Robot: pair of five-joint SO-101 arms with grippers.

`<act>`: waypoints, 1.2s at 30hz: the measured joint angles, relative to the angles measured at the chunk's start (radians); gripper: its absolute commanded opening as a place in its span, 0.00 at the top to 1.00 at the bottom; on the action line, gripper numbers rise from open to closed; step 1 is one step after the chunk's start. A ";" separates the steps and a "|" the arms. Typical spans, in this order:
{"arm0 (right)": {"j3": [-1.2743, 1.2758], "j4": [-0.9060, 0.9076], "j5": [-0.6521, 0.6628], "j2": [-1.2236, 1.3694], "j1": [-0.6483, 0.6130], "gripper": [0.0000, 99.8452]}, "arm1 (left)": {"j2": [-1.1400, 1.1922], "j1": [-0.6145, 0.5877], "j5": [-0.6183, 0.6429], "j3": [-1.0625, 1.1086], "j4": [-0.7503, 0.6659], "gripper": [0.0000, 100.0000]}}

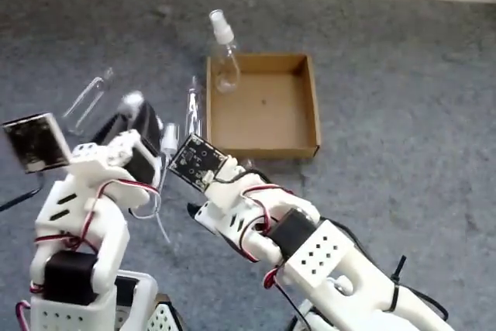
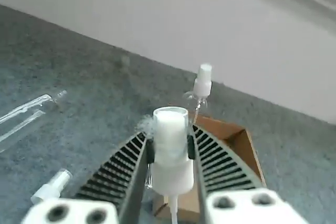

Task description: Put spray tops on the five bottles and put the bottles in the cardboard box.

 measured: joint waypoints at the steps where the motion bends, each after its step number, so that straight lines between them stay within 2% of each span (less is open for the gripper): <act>1: 0.000 0.000 -0.017 0.000 0.000 1.00 | -0.002 0.008 -0.011 0.009 0.000 1.00; 10: 0.000 -0.006 -0.158 0.000 -0.002 1.00 | -0.018 0.043 -0.074 0.048 0.031 1.00; 16: 0.040 -0.135 -0.215 0.000 -0.002 1.00 | -0.018 0.117 -0.100 0.052 0.084 1.00; 21: 0.055 -0.176 -0.219 0.000 0.000 1.00 | -0.020 0.127 -0.144 0.052 0.126 1.00; 29: 0.086 -0.204 -0.146 0.000 0.005 1.00 | -0.012 0.129 -0.150 0.052 0.130 1.00; 36: 0.086 -0.261 -0.232 -0.002 0.078 1.00 | -0.012 0.137 -0.163 0.054 0.153 1.00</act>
